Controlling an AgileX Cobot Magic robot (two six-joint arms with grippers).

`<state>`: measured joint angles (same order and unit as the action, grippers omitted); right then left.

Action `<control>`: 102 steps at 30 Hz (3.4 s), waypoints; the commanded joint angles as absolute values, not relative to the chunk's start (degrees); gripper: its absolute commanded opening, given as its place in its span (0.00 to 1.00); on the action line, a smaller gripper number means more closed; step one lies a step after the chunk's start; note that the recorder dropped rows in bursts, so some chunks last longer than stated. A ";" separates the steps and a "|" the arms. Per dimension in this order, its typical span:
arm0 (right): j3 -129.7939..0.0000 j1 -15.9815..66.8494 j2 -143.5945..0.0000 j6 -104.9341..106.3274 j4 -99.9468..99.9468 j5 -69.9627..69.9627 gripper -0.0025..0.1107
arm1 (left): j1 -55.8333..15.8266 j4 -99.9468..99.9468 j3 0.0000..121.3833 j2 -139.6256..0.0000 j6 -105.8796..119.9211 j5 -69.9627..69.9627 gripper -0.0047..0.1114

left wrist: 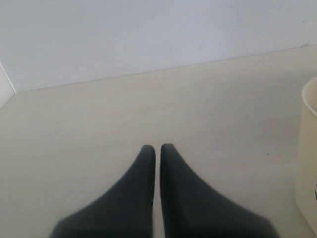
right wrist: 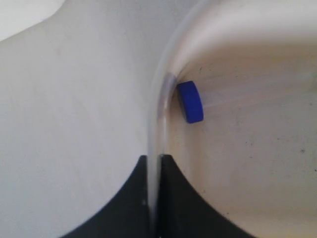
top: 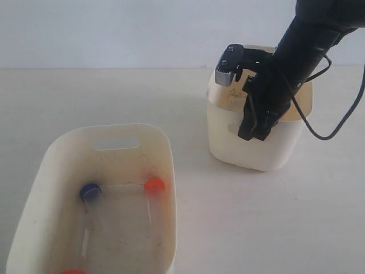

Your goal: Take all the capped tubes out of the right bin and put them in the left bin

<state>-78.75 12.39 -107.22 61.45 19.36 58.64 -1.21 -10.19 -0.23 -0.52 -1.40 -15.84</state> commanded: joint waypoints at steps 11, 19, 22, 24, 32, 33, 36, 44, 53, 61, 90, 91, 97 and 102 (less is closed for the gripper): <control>-88.62 12.00 -106.50 62.47 14.73 69.96 0.02 | -1.14 -10.13 0.00 -0.41 -2.06 -14.97 0.08; -92.14 12.00 -106.40 63.08 14.12 69.96 0.02 | -1.14 -10.13 0.00 -0.41 -2.06 -14.97 0.08; -92.14 12.00 -106.40 63.08 13.68 69.96 0.02 | -1.14 -10.13 0.00 -0.41 -2.06 -14.97 0.08; -92.14 12.00 -106.40 63.08 13.54 69.96 0.02 | -1.14 -10.13 0.00 -0.41 -2.06 -14.97 0.08; -92.14 12.00 -106.40 63.08 12.38 69.96 0.02 | -1.14 -10.13 0.00 -0.41 -2.06 -14.97 0.08; -92.14 12.00 -106.40 63.08 12.27 69.96 0.02 | -1.14 -10.13 0.00 -0.41 -2.06 -14.97 0.08; -92.04 12.00 -106.40 62.94 12.16 69.96 0.02 | -1.14 -10.13 0.00 -0.41 -2.06 -14.97 0.08; -90.33 12.00 -106.64 62.94 6.10 69.96 0.02 | -1.14 -10.13 0.00 -0.41 -2.06 -14.97 0.08; -82.42 12.00 -106.64 63.33 3.11 64.05 0.45 | -1.14 -10.13 0.00 -0.41 -2.06 -14.97 0.08; -83.80 12.00 -104.25 67.99 3.54 62.47 0.03 | -1.14 -10.13 0.00 -0.41 -2.06 -14.97 0.08; -94.29 11.30 -101.93 68.27 12.69 69.96 0.02 | -1.14 -10.13 0.00 -0.41 -2.06 -14.97 0.08; -94.29 11.01 -101.93 68.27 13.13 69.96 0.02 | -1.14 -10.13 0.00 -0.41 -2.06 -14.97 0.08; -92.58 9.68 -102.61 67.89 16.40 69.96 0.02 | -1.14 -10.13 0.00 -0.41 -2.06 -14.97 0.08; -89.24 9.68 -102.61 68.24 16.40 69.96 0.02 | -1.14 -10.13 0.00 -0.41 -2.06 -14.97 0.08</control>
<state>-90.49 9.93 -102.79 67.73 15.86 70.48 -1.21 -10.19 -0.23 -0.52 -1.40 -15.84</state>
